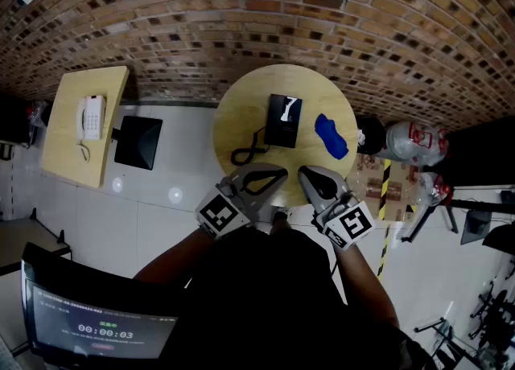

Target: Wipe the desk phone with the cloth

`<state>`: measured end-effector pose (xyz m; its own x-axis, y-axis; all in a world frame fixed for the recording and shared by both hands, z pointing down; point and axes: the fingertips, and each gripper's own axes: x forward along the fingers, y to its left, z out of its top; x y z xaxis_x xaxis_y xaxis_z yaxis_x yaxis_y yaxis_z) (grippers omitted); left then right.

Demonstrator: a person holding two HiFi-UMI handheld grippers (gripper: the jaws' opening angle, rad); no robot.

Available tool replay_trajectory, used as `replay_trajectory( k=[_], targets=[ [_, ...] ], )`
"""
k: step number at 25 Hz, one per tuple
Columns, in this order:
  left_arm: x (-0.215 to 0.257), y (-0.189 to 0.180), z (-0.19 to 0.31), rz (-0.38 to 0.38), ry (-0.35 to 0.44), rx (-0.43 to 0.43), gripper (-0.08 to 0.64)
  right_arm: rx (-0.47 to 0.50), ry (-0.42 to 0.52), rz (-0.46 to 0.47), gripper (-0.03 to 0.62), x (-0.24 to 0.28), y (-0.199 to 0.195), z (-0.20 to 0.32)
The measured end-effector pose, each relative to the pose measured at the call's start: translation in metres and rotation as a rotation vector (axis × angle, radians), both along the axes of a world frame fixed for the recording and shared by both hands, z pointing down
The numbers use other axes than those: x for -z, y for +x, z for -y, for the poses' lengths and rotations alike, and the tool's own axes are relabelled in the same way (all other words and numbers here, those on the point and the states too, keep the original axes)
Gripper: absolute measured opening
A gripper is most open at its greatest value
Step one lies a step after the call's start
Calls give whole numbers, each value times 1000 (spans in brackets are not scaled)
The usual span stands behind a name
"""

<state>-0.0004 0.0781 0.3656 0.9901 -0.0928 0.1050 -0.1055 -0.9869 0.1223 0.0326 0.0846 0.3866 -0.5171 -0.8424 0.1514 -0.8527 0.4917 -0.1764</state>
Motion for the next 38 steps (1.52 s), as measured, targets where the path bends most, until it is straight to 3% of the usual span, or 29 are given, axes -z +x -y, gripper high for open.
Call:
replay_trajectory(
  k=[17,25,31,38],
  targets=[
    [-19,44,4,33,-13,-27,6,-97,-144,-49,30,-69,81,20],
    [-29,61,17,43,-29,-18,6,-169,-317,-119,107,-148,134,34],
    [-40,68,29,69,-44,-3,6,-154,-462,-182,177,-216,162,46],
    [-52,78,38,80,-56,-1,6,-154,-553,-270,183,-278,196,63]
  ],
)
